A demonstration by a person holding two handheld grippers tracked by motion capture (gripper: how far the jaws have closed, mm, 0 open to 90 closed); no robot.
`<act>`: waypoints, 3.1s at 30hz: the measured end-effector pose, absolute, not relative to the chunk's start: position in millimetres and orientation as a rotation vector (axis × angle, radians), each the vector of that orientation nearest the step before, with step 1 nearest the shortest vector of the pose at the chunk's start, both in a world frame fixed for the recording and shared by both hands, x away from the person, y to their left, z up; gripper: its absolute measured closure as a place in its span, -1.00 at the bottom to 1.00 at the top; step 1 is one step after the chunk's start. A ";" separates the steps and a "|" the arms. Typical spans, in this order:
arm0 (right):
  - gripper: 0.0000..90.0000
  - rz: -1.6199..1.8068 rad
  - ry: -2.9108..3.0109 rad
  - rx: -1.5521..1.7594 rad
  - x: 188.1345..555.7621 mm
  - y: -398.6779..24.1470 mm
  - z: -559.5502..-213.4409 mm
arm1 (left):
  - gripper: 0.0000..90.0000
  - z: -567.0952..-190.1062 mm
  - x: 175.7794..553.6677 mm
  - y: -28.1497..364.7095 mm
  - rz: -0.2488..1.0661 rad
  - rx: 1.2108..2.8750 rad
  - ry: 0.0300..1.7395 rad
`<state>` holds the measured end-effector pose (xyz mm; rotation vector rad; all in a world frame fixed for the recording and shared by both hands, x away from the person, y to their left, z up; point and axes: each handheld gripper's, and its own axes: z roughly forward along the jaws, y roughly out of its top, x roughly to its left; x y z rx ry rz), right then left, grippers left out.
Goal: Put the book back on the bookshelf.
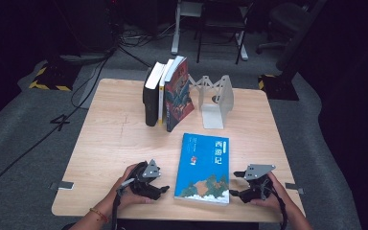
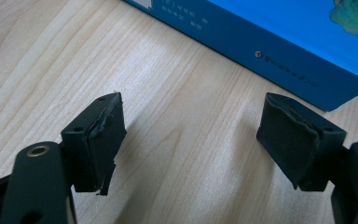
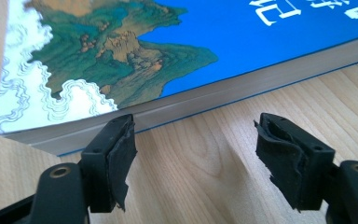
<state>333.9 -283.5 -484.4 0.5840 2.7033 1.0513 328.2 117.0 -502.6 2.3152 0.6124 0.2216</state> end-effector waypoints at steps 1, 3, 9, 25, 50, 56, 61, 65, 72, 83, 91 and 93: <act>-0.36 1.045 2.706 0.580 334.1 -283.2 -484.4 | -0.49 -502.1 328.1 116.9 0.222 2.324 0.610; -0.36 1.056 2.703 0.572 333.6 -282.0 -483.4 | -0.53 -500.8 327.7 116.9 0.226 2.340 0.600; -0.37 1.071 2.698 0.558 333.1 -280.0 -481.4 | -0.55 -492.9 321.7 117.7 0.210 2.342 0.563; -0.38 1.243 2.583 0.612 332.4 -275.4 -466.5 | -0.54 -469.3 300.6 79.0 0.176 2.287 0.465; -0.40 1.286 2.506 0.627 336.1 -265.7 -453.7 | -0.22 -471.4 297.6 -26.1 0.327 2.268 0.551; -0.38 1.284 2.489 0.640 336.6 -264.5 -453.7 | 0.35 -466.1 297.9 -19.8 0.355 2.261 0.446; -0.36 1.287 2.488 0.635 336.1 -265.3 -453.8 | 0.69 -458.6 299.7 -8.1 0.366 2.242 0.400; -0.39 1.265 2.500 0.614 337.3 -264.1 -456.1 | 0.73 -454.2 303.6 10.6 0.326 2.232 0.367; -0.39 1.223 2.486 0.546 343.0 -249.2 -457.3 | 0.74 -448.2 307.2 38.5 0.283 2.210 0.354; -0.34 1.197 2.496 0.461 358.1 -228.9 -461.9 | 0.71 -443.3 300.9 76.1 0.292 2.182 0.382; -0.13 1.272 2.505 0.406 371.5 -229.3 -463.2 | 0.69 -442.3 296.7 106.3 0.308 2.176 0.425; 0.06 1.242 2.513 0.333 369.3 -222.9 -461.4 | 0.65 -444.0 295.7 112.3 0.306 2.183 0.447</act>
